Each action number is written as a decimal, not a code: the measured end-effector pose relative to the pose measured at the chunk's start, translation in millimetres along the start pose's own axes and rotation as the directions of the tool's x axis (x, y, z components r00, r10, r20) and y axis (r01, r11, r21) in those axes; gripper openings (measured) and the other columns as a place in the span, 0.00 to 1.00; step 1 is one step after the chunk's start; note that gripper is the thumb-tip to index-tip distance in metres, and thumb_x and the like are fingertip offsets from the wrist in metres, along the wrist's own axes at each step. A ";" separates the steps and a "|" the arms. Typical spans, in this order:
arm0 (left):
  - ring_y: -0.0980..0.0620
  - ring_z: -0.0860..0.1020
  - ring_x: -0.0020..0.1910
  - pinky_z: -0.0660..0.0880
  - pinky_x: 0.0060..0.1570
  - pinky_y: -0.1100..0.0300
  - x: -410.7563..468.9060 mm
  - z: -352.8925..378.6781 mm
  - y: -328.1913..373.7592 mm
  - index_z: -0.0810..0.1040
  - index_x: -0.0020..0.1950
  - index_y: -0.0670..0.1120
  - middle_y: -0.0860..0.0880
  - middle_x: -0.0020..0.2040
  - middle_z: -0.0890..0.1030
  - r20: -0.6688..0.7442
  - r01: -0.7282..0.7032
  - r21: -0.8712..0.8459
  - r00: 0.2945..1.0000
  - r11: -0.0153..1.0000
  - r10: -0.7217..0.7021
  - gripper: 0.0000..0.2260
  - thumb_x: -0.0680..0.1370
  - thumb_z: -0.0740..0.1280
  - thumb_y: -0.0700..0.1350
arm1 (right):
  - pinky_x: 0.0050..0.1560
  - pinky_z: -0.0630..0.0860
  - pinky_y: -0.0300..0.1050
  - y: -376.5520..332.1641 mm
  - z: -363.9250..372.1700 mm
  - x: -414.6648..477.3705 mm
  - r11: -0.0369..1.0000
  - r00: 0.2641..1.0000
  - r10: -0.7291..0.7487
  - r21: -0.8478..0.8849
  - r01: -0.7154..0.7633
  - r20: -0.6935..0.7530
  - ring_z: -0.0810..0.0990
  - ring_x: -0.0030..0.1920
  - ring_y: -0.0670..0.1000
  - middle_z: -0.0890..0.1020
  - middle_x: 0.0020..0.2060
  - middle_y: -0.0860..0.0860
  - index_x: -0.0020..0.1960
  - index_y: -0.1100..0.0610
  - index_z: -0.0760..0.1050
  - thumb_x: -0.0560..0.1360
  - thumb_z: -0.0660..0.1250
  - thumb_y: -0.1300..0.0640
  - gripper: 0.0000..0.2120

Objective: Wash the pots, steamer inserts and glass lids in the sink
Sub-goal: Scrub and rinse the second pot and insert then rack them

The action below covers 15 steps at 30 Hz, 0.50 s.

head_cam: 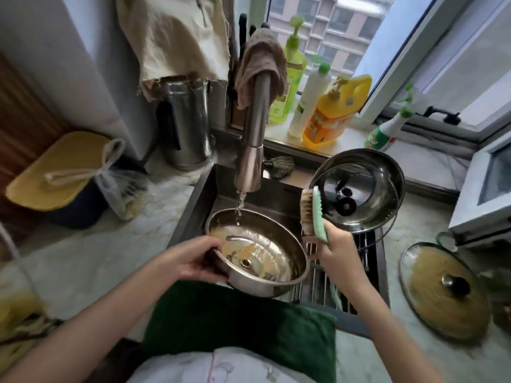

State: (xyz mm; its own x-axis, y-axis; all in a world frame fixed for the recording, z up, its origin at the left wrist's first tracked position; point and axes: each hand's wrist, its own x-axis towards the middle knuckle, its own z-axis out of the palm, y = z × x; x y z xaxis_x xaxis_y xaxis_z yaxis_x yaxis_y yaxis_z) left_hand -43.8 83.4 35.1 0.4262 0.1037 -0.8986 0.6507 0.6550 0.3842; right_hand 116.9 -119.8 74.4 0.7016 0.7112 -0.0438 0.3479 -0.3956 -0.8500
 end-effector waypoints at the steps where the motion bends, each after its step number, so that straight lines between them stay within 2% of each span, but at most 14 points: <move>1: 0.41 0.78 0.50 0.81 0.31 0.50 -2.3 -11.1 0.8 0.71 0.62 0.39 0.36 0.57 0.76 -0.017 -0.006 -0.004 1.000 1.000 0.006 0.14 0.76 0.62 0.38 | 0.37 0.82 0.48 -2.4 4.6 18.5 0.965 0.978 0.200 0.164 -0.207 0.056 0.83 0.43 0.48 0.81 0.48 0.51 0.55 0.53 0.75 0.78 0.58 0.70 0.15; 2: 0.40 0.79 0.48 0.81 0.30 0.50 -4.6 -18.8 2.2 0.70 0.62 0.39 0.36 0.57 0.76 -0.022 -0.003 -0.007 1.000 1.000 0.003 0.15 0.76 0.61 0.39 | 0.33 0.82 0.48 0.8 8.7 37.8 0.879 0.925 0.349 0.291 -0.379 0.149 0.84 0.41 0.50 0.81 0.49 0.54 0.58 0.56 0.75 0.80 0.56 0.68 0.13; 4: 0.41 0.79 0.42 0.80 0.26 0.53 -14.8 -31.9 4.6 0.71 0.58 0.38 0.38 0.48 0.77 -0.047 -0.009 0.004 0.999 1.000 0.009 0.11 0.76 0.61 0.39 | 0.30 0.80 0.40 6.8 23.4 72.0 0.668 0.799 0.475 0.439 -0.600 0.369 0.85 0.39 0.50 0.82 0.49 0.58 0.61 0.65 0.73 0.81 0.55 0.67 0.13; 6: 0.43 0.78 0.39 0.80 0.28 0.53 -22.5 -45.7 6.8 0.72 0.56 0.39 0.39 0.44 0.77 -0.067 -0.036 0.041 0.997 0.999 0.039 0.10 0.76 0.61 0.40 | 0.37 0.82 0.38 8.5 43.7 93.6 0.484 0.702 0.469 0.509 -0.712 0.536 0.84 0.45 0.52 0.80 0.50 0.60 0.60 0.66 0.73 0.80 0.52 0.70 0.14; 7: 0.44 0.78 0.39 0.81 0.29 0.54 -24.3 -51.1 7.2 0.73 0.56 0.39 0.40 0.44 0.77 -0.071 -0.046 0.057 0.996 0.997 0.050 0.10 0.76 0.61 0.40 | 0.41 0.82 0.39 7.2 53.2 100.6 0.432 0.675 0.440 0.519 -0.737 0.592 0.82 0.48 0.53 0.79 0.52 0.60 0.58 0.66 0.73 0.80 0.50 0.72 0.16; 9: 0.46 0.78 0.38 0.80 0.29 0.56 -29.1 -60.0 7.1 0.74 0.54 0.39 0.40 0.43 0.77 -0.080 -0.065 0.104 0.994 0.992 0.074 0.09 0.75 0.61 0.41 | 0.44 0.81 0.39 1.6 71.1 110.9 0.385 0.660 0.363 0.539 -0.749 0.657 0.82 0.50 0.53 0.78 0.54 0.59 0.55 0.66 0.74 0.78 0.47 0.76 0.19; 11: 0.47 0.77 0.35 0.78 0.28 0.57 -33.7 -65.4 9.3 0.74 0.49 0.40 0.42 0.39 0.76 -0.118 -0.095 0.146 0.987 0.985 0.113 0.06 0.75 0.60 0.40 | 0.45 0.81 0.37 -5.4 89.2 120.0 0.351 0.648 0.274 0.554 -0.755 0.710 0.84 0.46 0.50 0.81 0.51 0.58 0.55 0.65 0.75 0.78 0.47 0.76 0.19; 13: 0.47 0.77 0.35 0.79 0.29 0.56 -40.2 -67.4 10.0 0.74 0.46 0.40 0.42 0.37 0.77 -0.137 -0.116 0.154 0.981 0.981 0.137 0.05 0.75 0.60 0.38 | 0.37 0.80 0.33 -15.9 103.1 124.6 0.315 0.615 0.235 0.539 -0.781 0.753 0.85 0.41 0.47 0.84 0.44 0.55 0.53 0.64 0.75 0.79 0.50 0.73 0.17; 15: 0.47 0.78 0.33 0.80 0.30 0.55 -40.5 -67.2 14.7 0.74 0.45 0.40 0.43 0.36 0.78 -0.126 -0.127 0.163 0.981 0.978 0.148 0.05 0.75 0.59 0.37 | 0.25 0.74 0.28 -19.8 105.5 130.2 0.392 0.631 0.288 0.513 -0.764 0.720 0.81 0.29 0.42 0.84 0.35 0.51 0.50 0.61 0.76 0.80 0.54 0.69 0.12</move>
State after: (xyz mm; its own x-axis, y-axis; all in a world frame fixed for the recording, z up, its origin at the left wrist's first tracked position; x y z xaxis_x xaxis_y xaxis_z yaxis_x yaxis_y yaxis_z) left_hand -93.7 139.1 62.9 0.4355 0.2926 -0.8513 0.6853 0.5055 0.5243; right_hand 135.8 41.9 30.1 0.0953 0.7538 -0.6501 -0.7187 -0.3998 -0.5689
